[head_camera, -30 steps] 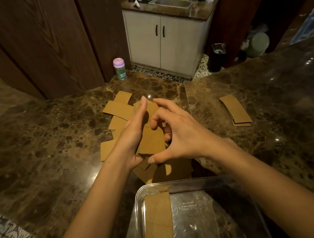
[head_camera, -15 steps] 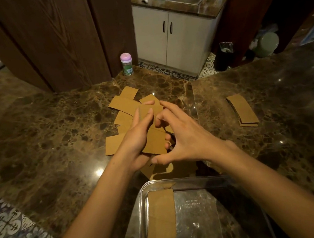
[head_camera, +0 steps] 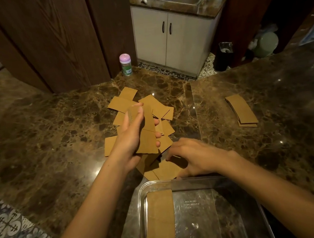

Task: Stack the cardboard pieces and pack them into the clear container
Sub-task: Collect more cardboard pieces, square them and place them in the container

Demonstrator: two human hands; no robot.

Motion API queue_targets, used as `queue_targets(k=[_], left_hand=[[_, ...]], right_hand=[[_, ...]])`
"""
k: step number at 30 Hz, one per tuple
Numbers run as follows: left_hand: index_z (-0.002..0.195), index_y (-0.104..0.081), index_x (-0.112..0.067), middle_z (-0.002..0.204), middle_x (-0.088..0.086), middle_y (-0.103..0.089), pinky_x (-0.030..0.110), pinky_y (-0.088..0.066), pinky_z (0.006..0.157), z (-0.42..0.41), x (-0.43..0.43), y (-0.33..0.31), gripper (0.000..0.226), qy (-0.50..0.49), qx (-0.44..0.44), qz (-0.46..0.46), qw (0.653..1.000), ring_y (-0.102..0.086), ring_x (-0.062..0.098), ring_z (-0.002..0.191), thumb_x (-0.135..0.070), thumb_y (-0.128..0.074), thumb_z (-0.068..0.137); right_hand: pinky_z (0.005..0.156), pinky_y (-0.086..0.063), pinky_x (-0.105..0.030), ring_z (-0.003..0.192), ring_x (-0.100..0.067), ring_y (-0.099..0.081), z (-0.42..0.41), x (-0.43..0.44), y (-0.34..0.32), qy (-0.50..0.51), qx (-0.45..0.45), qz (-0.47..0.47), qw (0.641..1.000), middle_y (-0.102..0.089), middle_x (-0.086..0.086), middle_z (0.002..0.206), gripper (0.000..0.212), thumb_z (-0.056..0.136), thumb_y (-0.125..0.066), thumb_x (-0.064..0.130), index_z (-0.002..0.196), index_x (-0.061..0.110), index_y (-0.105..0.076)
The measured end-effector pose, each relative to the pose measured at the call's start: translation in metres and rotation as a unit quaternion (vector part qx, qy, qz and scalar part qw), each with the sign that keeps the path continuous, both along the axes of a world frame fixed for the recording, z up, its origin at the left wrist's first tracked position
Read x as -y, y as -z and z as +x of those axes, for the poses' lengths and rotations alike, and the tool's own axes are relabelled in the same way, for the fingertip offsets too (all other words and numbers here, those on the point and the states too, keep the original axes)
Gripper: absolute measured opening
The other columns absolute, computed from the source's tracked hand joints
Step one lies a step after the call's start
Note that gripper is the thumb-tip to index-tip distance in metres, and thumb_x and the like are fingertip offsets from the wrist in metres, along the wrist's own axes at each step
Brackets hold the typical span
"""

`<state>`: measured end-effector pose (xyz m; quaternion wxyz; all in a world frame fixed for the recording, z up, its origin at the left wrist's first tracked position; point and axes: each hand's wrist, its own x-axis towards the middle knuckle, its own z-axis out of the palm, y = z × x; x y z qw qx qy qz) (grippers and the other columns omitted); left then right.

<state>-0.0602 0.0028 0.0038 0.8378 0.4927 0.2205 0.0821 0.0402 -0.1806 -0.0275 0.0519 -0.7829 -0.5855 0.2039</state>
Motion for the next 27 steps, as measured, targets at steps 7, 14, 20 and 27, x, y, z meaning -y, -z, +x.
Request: queue_targets(k=[7, 14, 20, 27], left_hand=[[0.132, -0.053, -0.038, 0.105, 0.017, -0.066, 0.037, -0.056, 0.057, -0.001, -0.004, -0.001, 0.031, -0.039, 0.007, -0.009, 0.999, -0.065, 0.027, 0.067, -0.045, -0.055, 0.102], [0.129, -0.056, -0.041, 0.105, 0.015, -0.068, 0.039, -0.056, 0.062, 0.001, 0.005, 0.0, 0.029, -0.03, -0.003, -0.005, 1.0, -0.067, 0.027, 0.07, -0.046, -0.058, 0.1], [0.126, -0.058, -0.041, 0.107, 0.016, -0.068, 0.04, -0.056, 0.062, 0.004, 0.018, -0.005, 0.03, 0.001, -0.001, -0.001, 1.0, -0.067, 0.027, 0.073, -0.047, -0.061, 0.097], [0.134, -0.053, -0.037, 0.115, 0.006, -0.068, 0.04, -0.062, 0.063, 0.0, 0.029, -0.004, 0.07, 0.009, 0.074, 0.027, 0.997, -0.068, 0.028, 0.091, -0.023, -0.087, 0.076]], right_hand=[[0.081, -0.056, -0.028, 0.095, -0.011, -0.067, 0.01, 0.013, -0.009, 0.225, -0.06, 0.131, 0.964, -0.071, 0.003, 0.11, 0.027, 0.109, -0.05, 0.027, 0.132, 0.023, -0.063], [0.082, -0.064, -0.033, 0.097, -0.019, -0.077, 0.009, 0.019, -0.031, 0.43, -0.373, 0.332, 0.752, -0.079, -0.01, 0.107, 0.024, 0.102, -0.062, 0.006, 0.124, 0.012, -0.068], [0.086, -0.062, -0.031, 0.111, -0.015, -0.071, 0.004, 0.015, -0.051, 0.413, -0.458, 0.389, 0.684, -0.069, -0.004, 0.122, 0.068, 0.097, -0.063, -0.007, 0.145, 0.038, -0.048], [0.093, -0.059, -0.038, 0.103, -0.021, -0.075, -0.007, 0.0, -0.067, 0.545, -0.543, 0.439, 0.463, -0.08, -0.005, 0.103, 0.012, 0.101, -0.063, 0.009, 0.108, 0.015, -0.07]])
